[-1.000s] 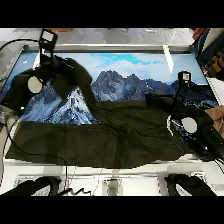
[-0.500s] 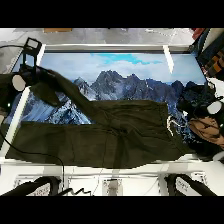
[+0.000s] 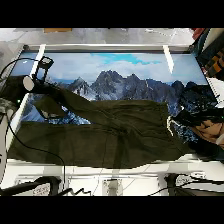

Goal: Fold the clothes and pants, and hang the long-sleeved shirts on hangers.

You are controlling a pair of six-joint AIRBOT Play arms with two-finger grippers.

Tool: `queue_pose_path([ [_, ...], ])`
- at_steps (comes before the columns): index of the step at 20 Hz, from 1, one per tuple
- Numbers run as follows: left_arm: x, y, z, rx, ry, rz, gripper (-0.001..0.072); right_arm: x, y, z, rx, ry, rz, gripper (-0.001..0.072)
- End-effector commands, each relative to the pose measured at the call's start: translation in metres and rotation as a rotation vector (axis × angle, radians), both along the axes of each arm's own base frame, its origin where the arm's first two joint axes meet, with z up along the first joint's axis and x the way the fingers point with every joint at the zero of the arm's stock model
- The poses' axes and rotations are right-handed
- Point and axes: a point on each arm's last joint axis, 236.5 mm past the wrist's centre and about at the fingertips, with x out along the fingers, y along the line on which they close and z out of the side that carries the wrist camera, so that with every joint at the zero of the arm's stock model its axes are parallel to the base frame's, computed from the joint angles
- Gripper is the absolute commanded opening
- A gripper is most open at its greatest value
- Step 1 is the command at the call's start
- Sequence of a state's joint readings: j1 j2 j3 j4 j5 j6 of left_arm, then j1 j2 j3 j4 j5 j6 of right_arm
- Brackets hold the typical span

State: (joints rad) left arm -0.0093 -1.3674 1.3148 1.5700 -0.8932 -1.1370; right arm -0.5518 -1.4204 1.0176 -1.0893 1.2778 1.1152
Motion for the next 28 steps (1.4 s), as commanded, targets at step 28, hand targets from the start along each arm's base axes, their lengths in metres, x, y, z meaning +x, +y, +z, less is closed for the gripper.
queue_pose_path([
  [28,-0.003,-0.001,-0.01,0.001,0.034,-0.003,0.0016,0.017,0.021,-0.027,0.249,0.031,0.194,0.0509],
])
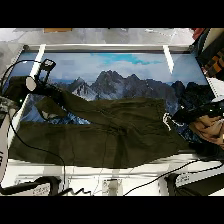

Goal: Fold the clothes and pants, and hang the long-sleeved shirts on hangers.

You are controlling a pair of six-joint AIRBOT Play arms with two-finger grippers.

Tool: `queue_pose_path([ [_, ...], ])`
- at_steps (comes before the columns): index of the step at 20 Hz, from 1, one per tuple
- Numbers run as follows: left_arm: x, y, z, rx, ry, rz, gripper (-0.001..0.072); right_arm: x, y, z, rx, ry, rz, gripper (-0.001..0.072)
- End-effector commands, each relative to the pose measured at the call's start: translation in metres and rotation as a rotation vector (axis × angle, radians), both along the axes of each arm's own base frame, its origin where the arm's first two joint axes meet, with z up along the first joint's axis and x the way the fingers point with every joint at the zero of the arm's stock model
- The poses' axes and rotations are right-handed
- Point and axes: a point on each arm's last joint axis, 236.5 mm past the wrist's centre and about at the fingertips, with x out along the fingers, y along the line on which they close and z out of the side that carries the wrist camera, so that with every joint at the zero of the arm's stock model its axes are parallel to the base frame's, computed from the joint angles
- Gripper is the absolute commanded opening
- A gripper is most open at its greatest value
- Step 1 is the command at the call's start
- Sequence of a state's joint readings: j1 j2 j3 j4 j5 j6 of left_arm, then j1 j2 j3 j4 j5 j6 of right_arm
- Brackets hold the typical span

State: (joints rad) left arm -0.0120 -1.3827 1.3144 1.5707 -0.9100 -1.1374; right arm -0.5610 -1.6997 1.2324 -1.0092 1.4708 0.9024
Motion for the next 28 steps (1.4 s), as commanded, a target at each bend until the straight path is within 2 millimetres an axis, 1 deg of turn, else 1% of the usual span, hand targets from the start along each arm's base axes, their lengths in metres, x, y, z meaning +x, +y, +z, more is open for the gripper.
queue_pose_path([
  [1,0.0,0.0,-0.001,0.0,0.001,-0.001,0.0016,-0.002,0.018,-0.009,0.082,0.019,-0.043,0.0509],
  [3,0.0,0.0,-0.001,0.0,0.002,-0.001,0.0016,-0.003,0.03,-0.018,0.141,0.037,-0.071,0.051],
  [5,0.0,0.0,-0.001,0.0,0.001,-0.001,0.0016,-0.001,0.043,-0.021,0.22,0.03,-0.088,0.0509],
  [6,0.0,0.0,-0.001,0.0,0.001,-0.001,0.0016,0.004,0.049,-0.019,0.26,0.004,-0.095,0.0508],
  [8,0.0,0.0,-0.001,0.0,0.002,-0.001,0.0017,0.023,0.056,-0.008,0.32,-0.09,-0.111,0.045],
  [9,0.0,0.0,-0.001,0.0,0.003,-0.001,0.0017,0.034,0.058,-0.002,0.342,-0.142,-0.126,0.0438],
  [11,0.0,0.0,-0.004,0.0,0.008,-0.001,0.0017,0.048,0.058,0.005,0.36,-0.219,-0.145,0.031],
  [12,0.001,0.0,-0.006,0.0,0.011,-0.001,0.0016,0.051,0.057,0.005,0.354,-0.235,-0.147,0.0282],
  [13,0.001,0.0,-0.007,0.0,0.014,-0.001,0.0016,0.052,0.056,0.005,0.348,-0.252,-0.135,0.0173],
  [14,0.001,0.0,-0.008,0.0,0.016,-0.001,0.0016,0.052,0.056,0.005,0.345,-0.264,-0.123,0.0033],
  [17,0.01,0.0,-0.003,0.0,-0.026,-0.001,0.0016,0.051,0.058,0.009,0.356,-0.267,-0.12,0.0034],
  [18,0.016,-0.001,0.003,0.0,-0.062,-0.001,0.0017,0.052,0.057,0.011,0.345,-0.275,-0.118,0.0033],
  [19,0.026,0.0,0.013,0.004,-0.119,-0.002,0.0017,0.053,0.054,0.014,0.327,-0.287,-0.117,0.0033],
  [20,0.036,0.005,0.027,0.035,-0.188,-0.007,0.0017,0.053,0.048,0.016,0.297,-0.3,-0.116,0.0033],
  [22,0.051,0.018,0.067,0.136,-0.333,-0.029,0.0016,0.048,0.035,0.023,0.209,-0.321,-0.092,0.0033],
  [23,0.054,0.026,0.087,0.198,-0.391,-0.042,0.0017,0.045,0.025,0.026,0.16,-0.323,-0.091,0.0033],
  [24,0.052,0.033,0.103,0.258,-0.423,-0.053,0.0016,0.041,0.013,0.03,0.104,-0.324,-0.098,0.0032],
  [25,0.049,0.039,0.113,0.303,-0.438,-0.057,0.0016,0.037,-0.003,0.034,0.044,-0.325,-0.115,0.0032],
  [27,0.045,0.045,0.125,0.327,-0.457,-0.053,0.0017,0.028,-0.023,0.047,-0.015,-0.338,-0.141,0.0032],
  [28,0.044,0.046,0.125,0.327,-0.453,-0.05,0.0019,0.025,-0.031,0.053,-0.03,-0.344,-0.158,0.0033],
])
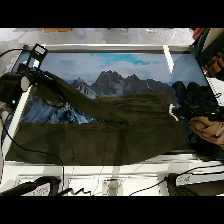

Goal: Fold the clothes and pants, and hang the long-sleeved shirts on hangers.

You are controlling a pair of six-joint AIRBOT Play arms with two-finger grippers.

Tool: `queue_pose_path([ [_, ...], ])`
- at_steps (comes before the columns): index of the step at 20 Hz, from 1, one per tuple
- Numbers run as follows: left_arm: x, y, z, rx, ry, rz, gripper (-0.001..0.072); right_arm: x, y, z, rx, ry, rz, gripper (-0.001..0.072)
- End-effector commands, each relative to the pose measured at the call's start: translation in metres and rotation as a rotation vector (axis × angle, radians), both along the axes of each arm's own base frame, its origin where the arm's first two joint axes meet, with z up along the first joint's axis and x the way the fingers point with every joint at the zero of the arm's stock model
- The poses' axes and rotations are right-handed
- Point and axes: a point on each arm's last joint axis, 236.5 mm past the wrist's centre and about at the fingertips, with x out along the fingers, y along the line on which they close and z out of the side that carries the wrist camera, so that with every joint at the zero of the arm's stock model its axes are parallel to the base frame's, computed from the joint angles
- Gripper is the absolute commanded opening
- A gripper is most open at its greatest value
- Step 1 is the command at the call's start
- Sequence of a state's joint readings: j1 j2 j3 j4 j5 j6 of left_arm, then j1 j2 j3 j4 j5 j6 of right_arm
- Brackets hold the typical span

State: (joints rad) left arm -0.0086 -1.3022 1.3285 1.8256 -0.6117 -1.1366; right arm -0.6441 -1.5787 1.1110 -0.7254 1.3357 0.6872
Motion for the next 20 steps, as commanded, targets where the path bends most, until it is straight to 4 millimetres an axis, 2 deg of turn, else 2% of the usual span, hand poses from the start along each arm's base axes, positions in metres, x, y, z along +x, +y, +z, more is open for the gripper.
queue_pose_path([
  [1,-0.001,0.011,0.018,0.077,-0.042,0.002,0.011,-0.015,-0.035,0.015,-0.104,0.004,-0.064,0.0033],
  [3,-0.004,0.013,0.005,0.075,0.006,0.012,0.0591,-0.021,-0.041,0.018,-0.104,0.017,-0.083,0.0033],
  [4,-0.007,0.015,-0.002,0.073,0.036,0.021,0.0641,-0.023,-0.04,0.018,-0.101,0.024,-0.076,0.0033],
  [6,-0.018,0.027,-0.018,0.034,0.105,0.084,0.0641,-0.025,-0.04,0.016,-0.108,0.032,-0.069,0.0033],
  [8,-0.031,0.049,-0.034,-0.072,0.153,0.223,0.064,-0.025,-0.04,0.016,-0.109,0.032,-0.069,0.0034],
  [10,-0.048,0.068,-0.059,-0.235,0.227,0.378,0.064,-0.025,-0.04,0.015,-0.111,0.032,-0.071,0.0034],
  [11,-0.059,0.068,-0.077,-0.329,0.296,0.423,0.064,-0.024,-0.041,0.015,-0.113,0.03,-0.073,0.0034],
  [14,-0.082,0.041,-0.127,-0.606,0.494,0.457,0.0643,-0.024,-0.042,0.015,-0.115,0.029,-0.075,0.0034],
  [16,-0.089,0.017,-0.157,-0.686,0.604,0.436,0.0653,-0.023,-0.042,0.015,-0.117,0.028,-0.077,0.0034],
  [17,-0.088,0.006,-0.171,-0.706,0.642,0.429,0.0665,-0.023,-0.042,0.015,-0.117,0.028,-0.077,0.0034],
  [18,-0.085,-0.002,-0.183,-0.704,0.664,0.422,0.0714,-0.023,-0.042,0.015,-0.116,0.028,-0.076,0.0033],
  [20,-0.074,-0.013,-0.205,-0.704,0.669,0.423,0.0714,-0.023,-0.042,0.015,-0.116,0.028,-0.076,0.0034],
])
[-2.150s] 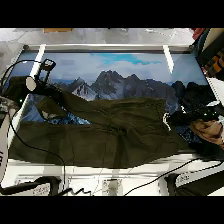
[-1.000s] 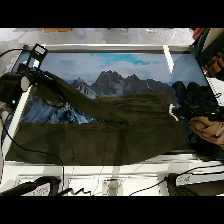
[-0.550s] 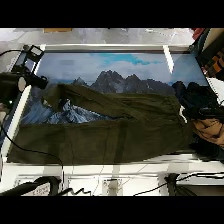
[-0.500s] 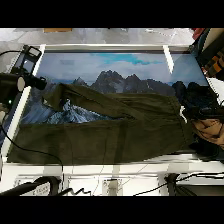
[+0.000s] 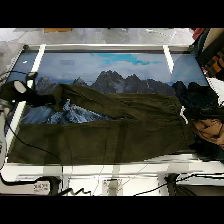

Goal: Fold the clothes and pants, and hang the long-sleeved shirts on hangers.

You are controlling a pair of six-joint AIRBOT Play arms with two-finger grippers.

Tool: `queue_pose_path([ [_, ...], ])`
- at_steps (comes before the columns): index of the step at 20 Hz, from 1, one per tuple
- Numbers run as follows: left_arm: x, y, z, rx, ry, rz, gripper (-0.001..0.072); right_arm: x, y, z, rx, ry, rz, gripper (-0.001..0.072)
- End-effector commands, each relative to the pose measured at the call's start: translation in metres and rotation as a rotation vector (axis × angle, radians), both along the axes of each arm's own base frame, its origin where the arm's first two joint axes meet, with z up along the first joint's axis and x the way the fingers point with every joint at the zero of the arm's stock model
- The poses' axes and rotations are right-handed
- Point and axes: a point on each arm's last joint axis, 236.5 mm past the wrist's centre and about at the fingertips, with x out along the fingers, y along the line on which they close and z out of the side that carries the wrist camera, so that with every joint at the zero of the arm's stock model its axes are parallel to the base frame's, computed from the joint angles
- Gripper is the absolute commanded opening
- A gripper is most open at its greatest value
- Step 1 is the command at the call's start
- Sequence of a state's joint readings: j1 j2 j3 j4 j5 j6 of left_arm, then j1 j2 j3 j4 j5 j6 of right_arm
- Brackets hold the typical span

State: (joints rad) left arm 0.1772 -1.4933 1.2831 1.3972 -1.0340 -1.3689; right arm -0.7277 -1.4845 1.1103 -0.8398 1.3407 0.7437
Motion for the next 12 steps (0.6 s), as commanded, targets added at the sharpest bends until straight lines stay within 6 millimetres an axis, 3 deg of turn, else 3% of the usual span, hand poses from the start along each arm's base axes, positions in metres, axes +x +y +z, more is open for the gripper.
queue_pose_path([
  [1,0.011,-0.029,-0.038,-0.082,0.035,0.008,0.0714,0.0,-0.001,0.0,-0.001,0.0,-0.002,0.0034],
  [5,0.048,0.006,-0.037,0.102,-0.113,0.01,0.071,0.0,0.0,0.0,0.001,0.001,0.0,0.0034],
  [8,0.058,0.032,-0.03,0.243,-0.162,-0.038,0.071,0.0,0.0,0.0,0.002,0.002,-0.001,0.0034],
  [12,0.089,0.036,-0.012,0.28,-0.313,-0.044,0.0697,0.0,0.0,0.0,0.001,0.002,-0.003,0.0034],
])
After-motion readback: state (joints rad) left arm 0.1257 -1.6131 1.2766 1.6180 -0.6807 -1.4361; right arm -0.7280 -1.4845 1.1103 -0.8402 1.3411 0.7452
